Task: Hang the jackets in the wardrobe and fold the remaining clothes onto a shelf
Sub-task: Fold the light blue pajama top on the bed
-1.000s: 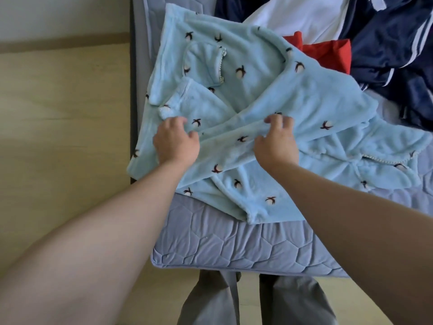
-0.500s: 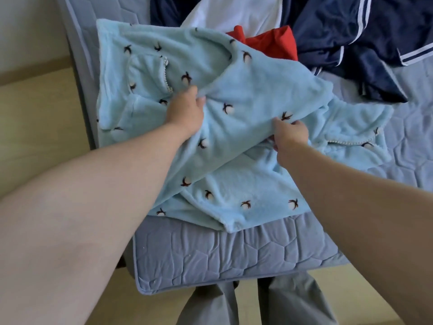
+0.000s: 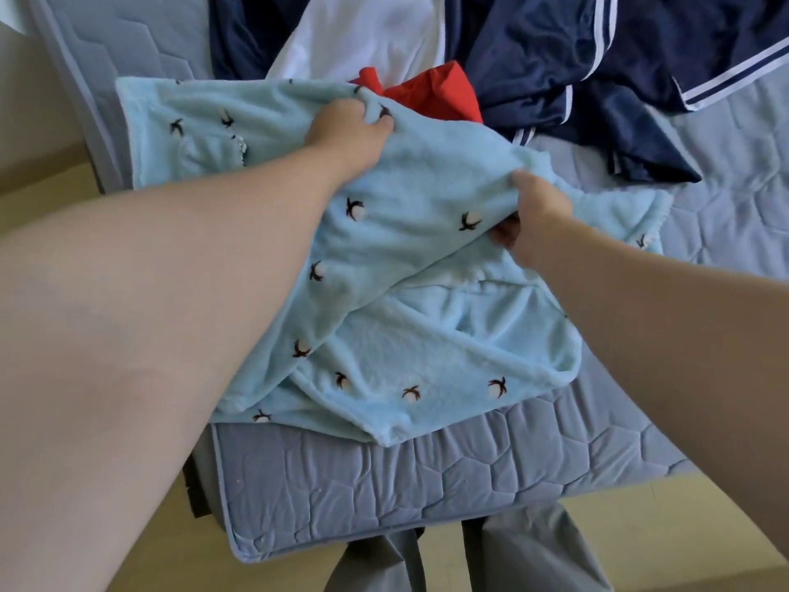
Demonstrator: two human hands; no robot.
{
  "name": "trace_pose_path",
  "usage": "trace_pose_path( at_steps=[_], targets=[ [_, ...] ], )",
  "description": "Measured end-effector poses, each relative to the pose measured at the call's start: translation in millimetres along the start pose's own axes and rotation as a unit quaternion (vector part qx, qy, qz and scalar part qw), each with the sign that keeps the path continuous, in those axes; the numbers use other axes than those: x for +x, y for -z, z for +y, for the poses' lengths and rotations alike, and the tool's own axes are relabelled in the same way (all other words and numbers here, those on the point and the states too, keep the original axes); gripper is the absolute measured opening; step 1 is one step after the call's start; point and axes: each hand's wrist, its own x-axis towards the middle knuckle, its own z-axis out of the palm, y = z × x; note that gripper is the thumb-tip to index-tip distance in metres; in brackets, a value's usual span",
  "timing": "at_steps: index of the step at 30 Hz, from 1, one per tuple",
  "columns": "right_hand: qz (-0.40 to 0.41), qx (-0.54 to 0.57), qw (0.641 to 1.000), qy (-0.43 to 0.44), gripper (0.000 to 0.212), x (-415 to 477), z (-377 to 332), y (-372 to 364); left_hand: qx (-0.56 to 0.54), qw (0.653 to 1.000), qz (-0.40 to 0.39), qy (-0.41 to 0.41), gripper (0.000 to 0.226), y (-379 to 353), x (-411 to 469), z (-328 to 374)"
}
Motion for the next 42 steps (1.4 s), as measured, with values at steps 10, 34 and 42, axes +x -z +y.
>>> trace_pose_path(
  at_steps=[10, 34, 42],
  targets=[
    [-0.055, 0.057, 0.997, 0.006, 0.022, 11, -24, 7, -0.076, 0.992, 0.105, 0.008, 0.048, -14, 13, 3],
    [-0.206, -0.261, 0.931, -0.149, 0.028, -162, 263, -132, -0.14, 0.956, 0.066, 0.25, 0.038, 3, -180, -275],
    [-0.197, -0.201, 0.95, -0.132, 0.007, -172, 304, -161, -0.098, 0.964, 0.135, 0.207, 0.035, 17, -176, -301]
  ],
)
